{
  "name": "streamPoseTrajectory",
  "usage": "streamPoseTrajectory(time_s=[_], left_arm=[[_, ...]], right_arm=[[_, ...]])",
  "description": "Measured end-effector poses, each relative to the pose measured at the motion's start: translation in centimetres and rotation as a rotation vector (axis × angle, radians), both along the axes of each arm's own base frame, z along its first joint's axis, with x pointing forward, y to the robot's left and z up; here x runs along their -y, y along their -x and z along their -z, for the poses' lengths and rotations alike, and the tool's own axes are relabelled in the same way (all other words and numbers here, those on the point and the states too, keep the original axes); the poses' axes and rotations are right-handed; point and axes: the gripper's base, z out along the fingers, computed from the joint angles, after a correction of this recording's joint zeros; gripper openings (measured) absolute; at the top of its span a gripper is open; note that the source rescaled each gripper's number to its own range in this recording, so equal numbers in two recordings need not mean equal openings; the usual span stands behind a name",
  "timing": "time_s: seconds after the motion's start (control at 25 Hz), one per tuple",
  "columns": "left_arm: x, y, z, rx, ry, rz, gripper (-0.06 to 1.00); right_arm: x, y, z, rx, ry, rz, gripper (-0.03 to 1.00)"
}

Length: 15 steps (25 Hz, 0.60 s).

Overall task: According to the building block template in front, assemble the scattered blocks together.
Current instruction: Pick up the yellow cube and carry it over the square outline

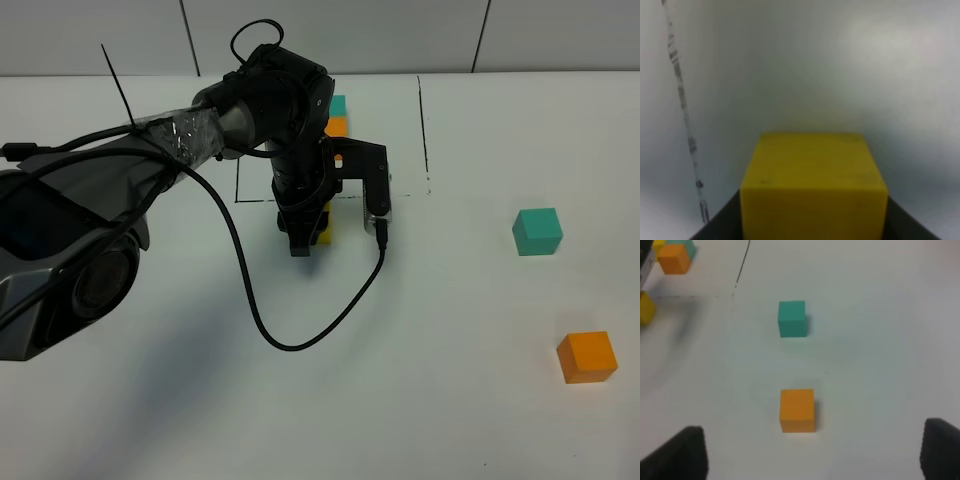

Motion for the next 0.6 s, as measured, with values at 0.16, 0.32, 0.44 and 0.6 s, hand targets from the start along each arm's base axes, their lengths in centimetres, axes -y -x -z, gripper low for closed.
streamPoseTrajectory(time_s=[0.16,0.32,0.44,0.6], left_arm=[[0.00,0.00,0.05,-0.001,-0.001,0.000,0.01],[0.05,0.04,0.05,-0.006,0.005,-0.003,0.01],[0.06,0.05,0.05,-0.006,0.006,-0.003,0.01],[0.12,0.09,0.13,-0.012,0.012,-0.006,0.11]], right_arm=[[0.00,0.00,0.00,0.000,0.000,0.000,0.72],[0.00,0.00,0.00,0.000,0.000,0.000,0.72],[0.00,0.00,0.00,0.000,0.000,0.000,0.72],[0.00,0.00,0.00,0.000,0.000,0.000,0.72]])
